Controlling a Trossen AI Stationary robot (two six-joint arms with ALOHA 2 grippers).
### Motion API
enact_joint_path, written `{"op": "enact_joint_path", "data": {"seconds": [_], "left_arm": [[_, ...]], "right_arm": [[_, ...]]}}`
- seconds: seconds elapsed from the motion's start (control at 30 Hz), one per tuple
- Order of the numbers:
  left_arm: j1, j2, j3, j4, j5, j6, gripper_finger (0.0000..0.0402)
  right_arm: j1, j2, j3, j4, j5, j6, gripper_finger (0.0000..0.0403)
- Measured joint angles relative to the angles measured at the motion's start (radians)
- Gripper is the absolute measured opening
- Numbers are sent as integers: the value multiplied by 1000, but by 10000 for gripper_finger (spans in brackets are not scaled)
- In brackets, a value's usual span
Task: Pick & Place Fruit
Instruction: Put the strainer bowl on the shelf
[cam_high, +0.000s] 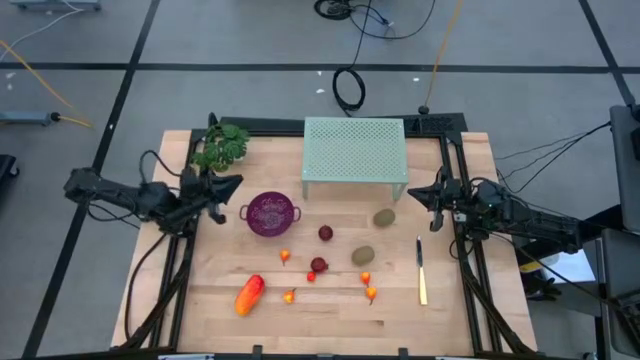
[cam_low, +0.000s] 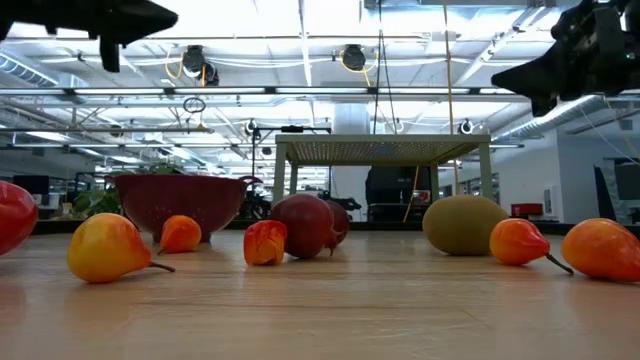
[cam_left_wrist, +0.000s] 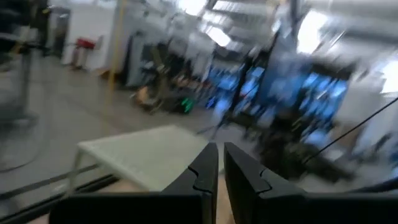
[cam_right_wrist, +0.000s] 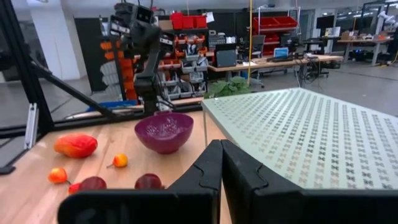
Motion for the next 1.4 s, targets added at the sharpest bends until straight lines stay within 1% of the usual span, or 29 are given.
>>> {"op": "enact_joint_path", "data": {"seconds": [0.17,0.33,0.43,0.6,0.7,0.8,0.9,1.0,1.1,1.27,1.4], "left_arm": [[1,171,167,-204,-71,-22,26],[28,311,313,-370,-76,-61,26],[56,379,387,-492,-45,-122,26],[120,474,465,-662,80,-251,26],[161,522,484,-742,170,-340,26],[198,560,484,-802,244,-392,26],[230,594,484,-862,298,-414,26],[260,616,484,-927,345,-390,26],[284,630,484,-980,378,-335,26],[325,631,484,-990,413,-278,26],[360,631,484,-1007,416,-306,27]], "right_arm": [[0,0,0,14,0,0,0],[0,0,0,14,0,0,0],[0,0,0,14,0,0,0],[0,0,0,14,0,1,0],[0,0,0,13,0,1,0],[0,0,0,10,0,24,0],[0,0,0,5,0,45,0],[0,0,0,6,0,44,0],[0,0,0,6,0,43,0],[0,0,0,6,0,42,0],[0,0,0,6,0,42,0]]}}
